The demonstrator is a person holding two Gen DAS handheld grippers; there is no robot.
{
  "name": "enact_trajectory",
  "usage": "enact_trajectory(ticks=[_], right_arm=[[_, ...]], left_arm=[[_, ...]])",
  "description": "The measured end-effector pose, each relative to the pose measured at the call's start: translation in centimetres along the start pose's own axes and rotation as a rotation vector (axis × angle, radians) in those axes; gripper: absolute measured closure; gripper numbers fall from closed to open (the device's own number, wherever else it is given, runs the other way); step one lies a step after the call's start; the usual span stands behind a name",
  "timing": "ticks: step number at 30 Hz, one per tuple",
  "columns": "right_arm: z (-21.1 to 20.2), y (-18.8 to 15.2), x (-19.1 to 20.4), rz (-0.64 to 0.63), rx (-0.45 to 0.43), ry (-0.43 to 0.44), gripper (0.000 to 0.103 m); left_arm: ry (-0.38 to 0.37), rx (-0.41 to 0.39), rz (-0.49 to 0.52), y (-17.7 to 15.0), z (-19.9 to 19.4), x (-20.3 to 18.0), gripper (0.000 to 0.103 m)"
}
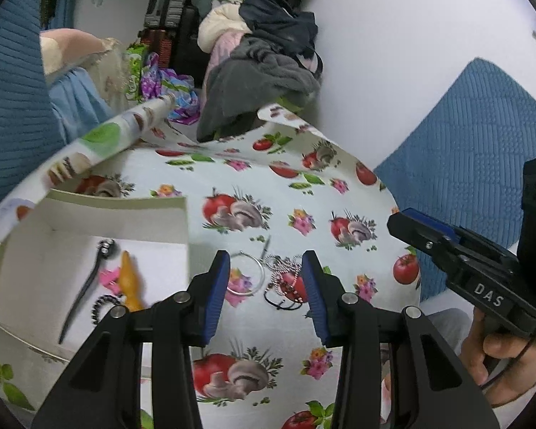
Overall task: Organize jewelry
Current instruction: 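Move both open tools back to the bangle and chain necklaces, then grasp the silver bangle with the left tool while the right tool grasps the beaded chain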
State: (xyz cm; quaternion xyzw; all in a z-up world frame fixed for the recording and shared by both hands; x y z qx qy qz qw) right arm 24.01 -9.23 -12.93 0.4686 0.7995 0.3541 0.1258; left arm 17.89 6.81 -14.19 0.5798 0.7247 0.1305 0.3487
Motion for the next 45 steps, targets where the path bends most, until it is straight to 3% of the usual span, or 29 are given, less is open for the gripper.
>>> enact_trajectory(ticks=[7,15,22,26,31,37,41,45], right_arm=[[3.1,-2.8,-2.5,-0.001,0.060,-0.012,0.075],[8.1,-5.6,-5.5,0.042,0.134,0.028,0.074],[12.7,-6.6,-6.4,-0.015,0.202,0.059,0.073],[14.4,-6.4,-6.2,-0.043,0.213,0.086,0.055],[16.2,-6.7,-5.4,-0.125,0.228,0.072,0.056],[17.9,-8.0,-4.3,-0.240,0.271,0.006,0.066],[17.8,-8.1,-4.2,-0.250,0.252,0.008,0.094],[17.8,-8.0,-4.3,-0.234,0.258,0.001,0.098]], left_arm=[[-0.023,0.051,0.018,-1.6,3.4,-2.0,0.063],[0.005,0.105,0.023,-2.9,6.7,-2.4,0.066],[0.028,0.140,0.005,-3.5,8.5,-1.8,0.070],[0.039,0.154,-0.008,-3.8,9.1,-1.3,0.074],[0.046,0.175,-0.018,-4.0,9.9,-0.8,0.077],[0.047,0.189,-0.030,-4.2,10.9,-0.5,0.077],[0.042,0.199,-0.044,-4.3,11.7,-0.3,0.077],[0.046,0.212,-0.043,-4.4,12.6,-0.4,0.077]])
Point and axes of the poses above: each gripper's, at about its wrist camera, not at the fingertips, and z roughly the way its jaws point, x to its left, y to its top, the point moved 1 cm from there along z, roughly the way its jaws point, and after that the axes turned 1 degree about x, right-handed, at the moved point
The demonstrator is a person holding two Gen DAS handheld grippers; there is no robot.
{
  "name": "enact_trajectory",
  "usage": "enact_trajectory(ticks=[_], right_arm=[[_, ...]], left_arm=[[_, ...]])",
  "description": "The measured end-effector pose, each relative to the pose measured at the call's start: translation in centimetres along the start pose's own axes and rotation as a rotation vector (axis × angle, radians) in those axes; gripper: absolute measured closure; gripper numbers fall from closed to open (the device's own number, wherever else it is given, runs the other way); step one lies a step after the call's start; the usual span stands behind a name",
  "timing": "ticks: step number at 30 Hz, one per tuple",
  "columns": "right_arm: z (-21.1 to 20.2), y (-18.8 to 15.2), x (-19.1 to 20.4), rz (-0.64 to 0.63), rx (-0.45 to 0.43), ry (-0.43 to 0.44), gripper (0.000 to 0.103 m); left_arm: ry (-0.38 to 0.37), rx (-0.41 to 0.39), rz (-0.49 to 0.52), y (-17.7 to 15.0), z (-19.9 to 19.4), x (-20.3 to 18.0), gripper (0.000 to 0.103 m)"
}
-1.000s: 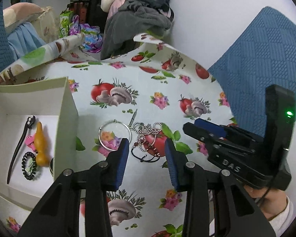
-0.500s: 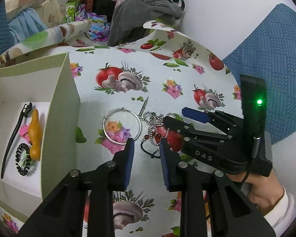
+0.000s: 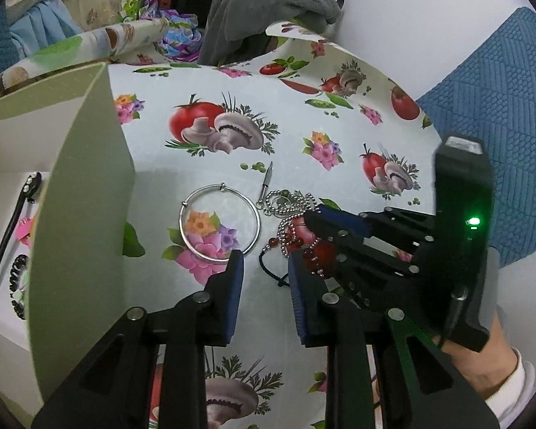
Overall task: Organize jewelry
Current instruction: 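Grasp the silver bangle with the left tool while the right tool grasps the beaded chain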
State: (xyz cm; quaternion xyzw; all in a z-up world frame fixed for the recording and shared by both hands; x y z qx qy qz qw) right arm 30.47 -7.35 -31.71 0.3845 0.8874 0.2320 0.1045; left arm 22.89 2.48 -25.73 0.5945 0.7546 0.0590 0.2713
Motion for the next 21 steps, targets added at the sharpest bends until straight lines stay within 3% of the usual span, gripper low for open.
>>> enact_trajectory(ticks=[10,16,21], right_arm=[[-6.1,0.4,-2.5,0.135,-0.161,0.038,0.101],[-7.9,-0.7,-3.7,0.205,-0.184,0.057,0.101],[-8.4,-1.3,-3.9,0.225,-0.182,0.062,0.101]], left_arm=[[0.048,0.005,0.034,1.0,3.1,-0.5,0.077],[0.095,0.014,0.078,1.5,5.0,-0.6,0.077],[0.149,-0.008,0.135,1.5,5.5,-1.3,0.091]])
Point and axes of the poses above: each gripper's, at about its wrist camera, not at the fingertips, and z roughly the way its jaws point, x to its left, y to its top, the point moved 1 cm from there along z, roughly the way its jaws point, and after that the axes turned 1 degree about x, right-handed, at the moved point
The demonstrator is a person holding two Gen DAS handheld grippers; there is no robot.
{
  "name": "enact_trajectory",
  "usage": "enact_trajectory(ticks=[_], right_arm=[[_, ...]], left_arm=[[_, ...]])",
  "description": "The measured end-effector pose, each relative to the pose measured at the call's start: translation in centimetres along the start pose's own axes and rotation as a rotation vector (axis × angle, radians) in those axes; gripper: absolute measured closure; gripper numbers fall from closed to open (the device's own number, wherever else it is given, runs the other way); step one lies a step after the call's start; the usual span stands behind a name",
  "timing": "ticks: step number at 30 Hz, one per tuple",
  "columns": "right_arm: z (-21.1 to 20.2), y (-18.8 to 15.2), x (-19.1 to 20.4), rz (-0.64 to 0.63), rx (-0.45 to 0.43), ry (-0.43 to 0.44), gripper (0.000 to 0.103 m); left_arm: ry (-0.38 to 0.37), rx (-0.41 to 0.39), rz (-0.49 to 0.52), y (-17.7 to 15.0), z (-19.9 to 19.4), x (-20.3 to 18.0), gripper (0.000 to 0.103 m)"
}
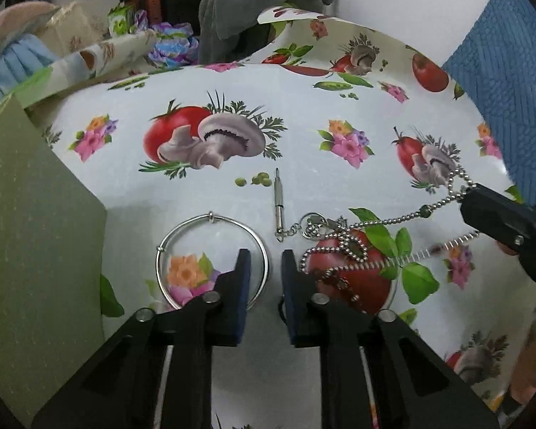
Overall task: Organize jewelry
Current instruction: 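Grasp the silver bangle with the left tool while the right tool grasps the beaded chain, then carry the bangle with the left tool while the right tool carries the chain to the box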
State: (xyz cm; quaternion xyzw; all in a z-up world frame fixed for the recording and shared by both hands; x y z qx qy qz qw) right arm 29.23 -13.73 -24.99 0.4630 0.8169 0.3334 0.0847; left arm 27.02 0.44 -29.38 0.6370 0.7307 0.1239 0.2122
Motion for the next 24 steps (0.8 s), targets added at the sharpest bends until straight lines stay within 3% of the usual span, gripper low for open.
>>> enact_trajectory(ticks=[1,5,12,16,24], right_arm=[[0.0,0.0,0.1,0.001,0.002,-0.002,0.101],[-0.3,0.0,0.2,0.021,0.001,0.017,0.101],[-2.1,1.3,1.4,0.047,-0.038,0.051,0.101],[-4.3,2.6,2.4,0.048,-0.092,0.070,0.101],[-8.3,5.6,4.5,0.017,-0.147,0.040,0.101]], left_arm=[[0.007,-0.004,0.005,-0.1,0.1,-0.1,0.099],[0.038,-0.005,0.041,-0.2,0.1,-0.7,0.100],[-0.038,-0.027,-0.007,0.4,-2.5,-0.4,0.100],[-0.118,-0.060,-0.068,1.5,-5.7,0.5,0.100],[-0.211,-0.140,-0.120,3.2,-12.4,1.8,0.100]])
Point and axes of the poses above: each gripper's, at about its wrist camera, not at the fingertips, and z roughly the way its jaws point, x to its left, y to its top, the point moved 1 cm from there along z, roughly the way its jaws point, and after that the axes turned 1 degree about x, right-handed, at the moved point
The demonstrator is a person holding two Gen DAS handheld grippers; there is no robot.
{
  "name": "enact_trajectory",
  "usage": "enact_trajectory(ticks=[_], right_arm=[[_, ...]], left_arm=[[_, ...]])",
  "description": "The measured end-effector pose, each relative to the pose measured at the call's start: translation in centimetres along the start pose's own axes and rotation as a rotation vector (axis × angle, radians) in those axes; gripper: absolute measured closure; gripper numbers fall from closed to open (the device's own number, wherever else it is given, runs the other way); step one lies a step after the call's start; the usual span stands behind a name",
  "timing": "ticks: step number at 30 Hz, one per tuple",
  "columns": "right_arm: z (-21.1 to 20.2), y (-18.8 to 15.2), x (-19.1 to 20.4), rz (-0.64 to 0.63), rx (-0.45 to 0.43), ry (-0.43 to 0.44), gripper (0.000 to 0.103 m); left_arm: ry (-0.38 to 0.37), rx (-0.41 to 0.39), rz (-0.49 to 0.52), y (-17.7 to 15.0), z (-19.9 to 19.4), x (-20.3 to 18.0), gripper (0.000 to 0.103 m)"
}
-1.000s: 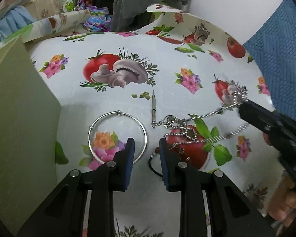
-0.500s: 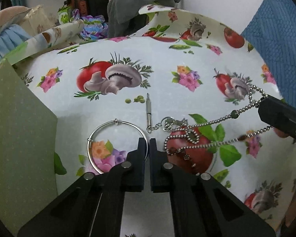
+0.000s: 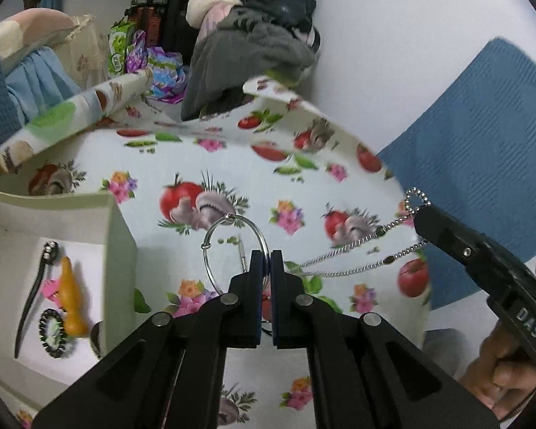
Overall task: Organize jewelry
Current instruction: 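Carry the bangle with the left tool while the right tool carries the chain to the box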
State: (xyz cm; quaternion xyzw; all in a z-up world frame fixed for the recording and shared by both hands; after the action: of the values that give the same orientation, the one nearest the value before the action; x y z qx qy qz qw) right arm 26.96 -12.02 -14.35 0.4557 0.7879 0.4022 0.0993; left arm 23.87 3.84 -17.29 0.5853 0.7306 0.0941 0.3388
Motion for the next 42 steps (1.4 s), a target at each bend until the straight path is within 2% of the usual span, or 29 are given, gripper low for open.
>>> enact_trajectory(ticks=[7,16,28,33,42], right_arm=[[-3.1,3.5,3.0,-0.050,-0.052,-0.015,0.101],[-5.5,8.2,7.6,-0.082,-0.102,-0.003,0.101],[-4.7,12.5,16.0,-0.133,-0.125,0.030,0.101],[-2.2,11.6,18.8,-0.123,-0.101,0.037,0.101],[3.9,5.9,20.9,-0.082,0.052,0.066,0.101]], left_arm=[[-0.028,-0.040,-0.009,1.8,-4.7,0.6,0.100],[-0.001,-0.084,0.001,4.4,-10.9,2.9,0.100],[0.077,-0.155,-0.022,6.3,-17.8,9.3,0.100],[0.114,-0.161,-0.051,5.2,-17.9,13.0,0.100],[0.154,-0.062,-0.095,0.8,-13.9,17.4,0.100]])
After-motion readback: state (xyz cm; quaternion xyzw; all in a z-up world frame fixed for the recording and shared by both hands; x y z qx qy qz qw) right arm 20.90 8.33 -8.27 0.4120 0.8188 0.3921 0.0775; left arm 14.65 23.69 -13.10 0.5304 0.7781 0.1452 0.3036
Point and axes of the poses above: each gripper's, at about its wrist camera, not at the fingertips, and z roughly the way its jaws point, x to its left, y to its top, the point moved 1 cm from there along z, roughly the way its jaws point, and after that the axes turned 1 degree about x, right-handed, at the moved point
